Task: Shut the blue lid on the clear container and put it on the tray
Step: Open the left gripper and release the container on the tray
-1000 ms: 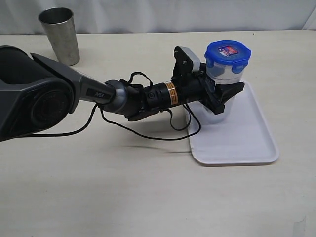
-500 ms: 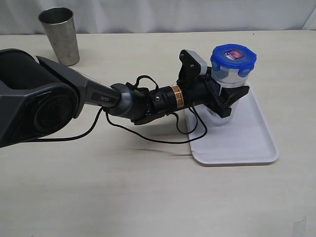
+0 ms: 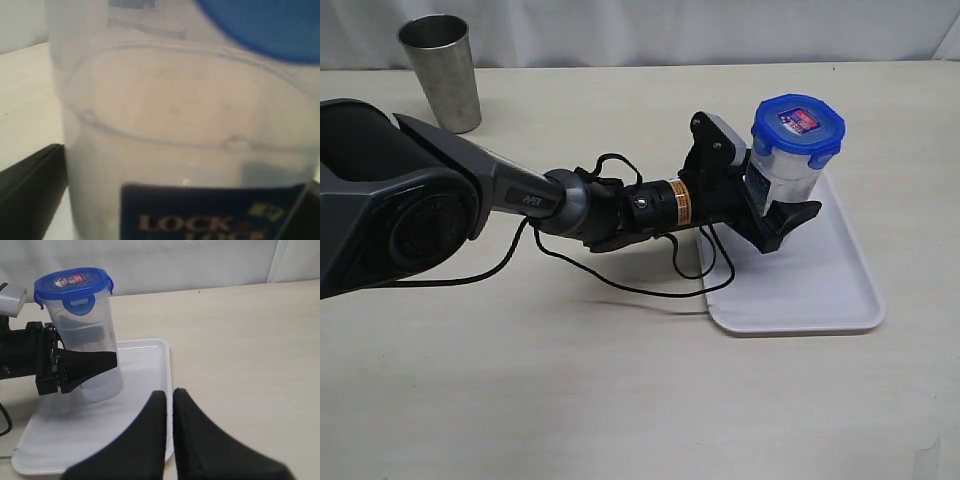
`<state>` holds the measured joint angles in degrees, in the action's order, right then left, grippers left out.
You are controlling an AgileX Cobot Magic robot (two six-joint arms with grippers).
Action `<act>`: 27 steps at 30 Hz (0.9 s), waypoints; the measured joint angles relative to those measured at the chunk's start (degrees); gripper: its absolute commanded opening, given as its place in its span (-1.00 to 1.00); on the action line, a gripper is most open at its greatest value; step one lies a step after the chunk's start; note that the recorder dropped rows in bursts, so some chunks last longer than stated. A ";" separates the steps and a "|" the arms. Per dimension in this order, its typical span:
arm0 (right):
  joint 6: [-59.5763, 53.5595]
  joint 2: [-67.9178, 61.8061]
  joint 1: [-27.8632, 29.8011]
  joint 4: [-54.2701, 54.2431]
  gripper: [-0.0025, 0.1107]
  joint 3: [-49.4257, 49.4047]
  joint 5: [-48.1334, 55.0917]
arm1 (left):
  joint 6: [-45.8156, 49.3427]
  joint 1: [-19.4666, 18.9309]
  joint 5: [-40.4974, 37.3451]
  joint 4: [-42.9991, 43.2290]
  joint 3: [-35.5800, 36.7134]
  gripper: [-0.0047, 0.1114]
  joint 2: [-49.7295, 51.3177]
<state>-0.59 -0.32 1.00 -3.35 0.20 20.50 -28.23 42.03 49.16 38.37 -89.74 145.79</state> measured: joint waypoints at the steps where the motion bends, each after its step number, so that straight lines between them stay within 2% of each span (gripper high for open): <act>1: 0.00 0.00 0.00 0.00 -0.88 0.00 0.00 | 0.00 0.00 -0.11 0.15 0.00 0.59 0.00; 9: 0.00 0.00 0.00 0.00 -0.88 0.00 0.00 | 0.00 -0.34 -0.66 3.99 0.00 0.59 -0.11; 14: 0.00 0.00 0.00 0.00 -0.88 0.00 0.00 | -2.82 -2.20 -2.06 9.15 0.00 0.59 -1.73; 20: 0.00 0.00 0.00 0.00 -0.88 0.00 0.00 | -7.49 -3.97 -6.54 18.72 0.00 0.59 -3.36; 27: 0.00 0.00 0.00 0.00 -0.88 0.00 0.00 | -13.36 -4.82 -8.19 29.46 0.00 0.59 -4.16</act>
<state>-0.59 -0.32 1.00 -3.35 0.20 20.50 -41.59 37.21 40.98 67.83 -89.74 141.62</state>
